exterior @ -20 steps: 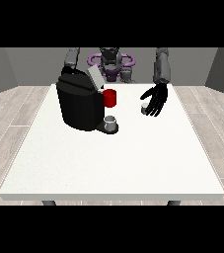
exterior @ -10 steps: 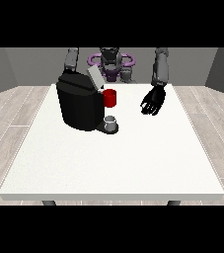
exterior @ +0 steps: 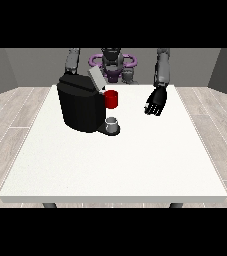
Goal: Insert the coffee pod into the coffee machine and close the lid
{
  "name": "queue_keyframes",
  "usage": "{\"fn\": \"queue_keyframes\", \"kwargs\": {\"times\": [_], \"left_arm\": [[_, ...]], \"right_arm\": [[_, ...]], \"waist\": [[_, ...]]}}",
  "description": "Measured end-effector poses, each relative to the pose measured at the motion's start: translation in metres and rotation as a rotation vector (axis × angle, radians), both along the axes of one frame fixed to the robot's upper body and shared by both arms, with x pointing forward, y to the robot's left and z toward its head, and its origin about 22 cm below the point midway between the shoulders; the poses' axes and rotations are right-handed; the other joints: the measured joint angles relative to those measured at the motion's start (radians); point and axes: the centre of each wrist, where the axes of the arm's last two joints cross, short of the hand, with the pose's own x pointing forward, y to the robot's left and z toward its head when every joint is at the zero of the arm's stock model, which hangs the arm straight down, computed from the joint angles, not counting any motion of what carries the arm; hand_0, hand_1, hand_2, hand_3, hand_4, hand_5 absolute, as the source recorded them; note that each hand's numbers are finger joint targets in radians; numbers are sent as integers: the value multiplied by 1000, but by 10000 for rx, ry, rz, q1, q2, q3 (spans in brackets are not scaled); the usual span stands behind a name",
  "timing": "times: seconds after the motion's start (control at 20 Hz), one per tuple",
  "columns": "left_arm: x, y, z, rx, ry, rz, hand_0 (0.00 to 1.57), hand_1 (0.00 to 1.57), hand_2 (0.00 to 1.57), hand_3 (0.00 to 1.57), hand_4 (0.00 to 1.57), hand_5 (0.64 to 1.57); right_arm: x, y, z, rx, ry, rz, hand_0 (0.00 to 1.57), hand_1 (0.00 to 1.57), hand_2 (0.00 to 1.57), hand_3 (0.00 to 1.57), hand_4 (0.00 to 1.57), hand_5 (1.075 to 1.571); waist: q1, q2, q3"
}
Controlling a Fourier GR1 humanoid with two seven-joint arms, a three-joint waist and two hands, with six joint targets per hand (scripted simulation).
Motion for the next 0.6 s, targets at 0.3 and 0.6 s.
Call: {"fn": "queue_keyframes", "kwargs": {"times": [0.3, 0.6], "left_arm": [[9, -10, 3, -166, -214, -331, 1369, 1369, 1368, 1298, 482, 1571], [20, -20, 16, -1549, -255, -752, 1420, 1420, 1410, 1332, 518, 1571]], "right_arm": [[2, 3, -7, -249, 179, -321, 0, 0, 0, 0, 0, 1571], [-3, -1, -19, -608, 691, -711, 0, 0, 0, 0, 0, 1571]], "waist": [[92, -49, -4], [171, -505, -9]]}}
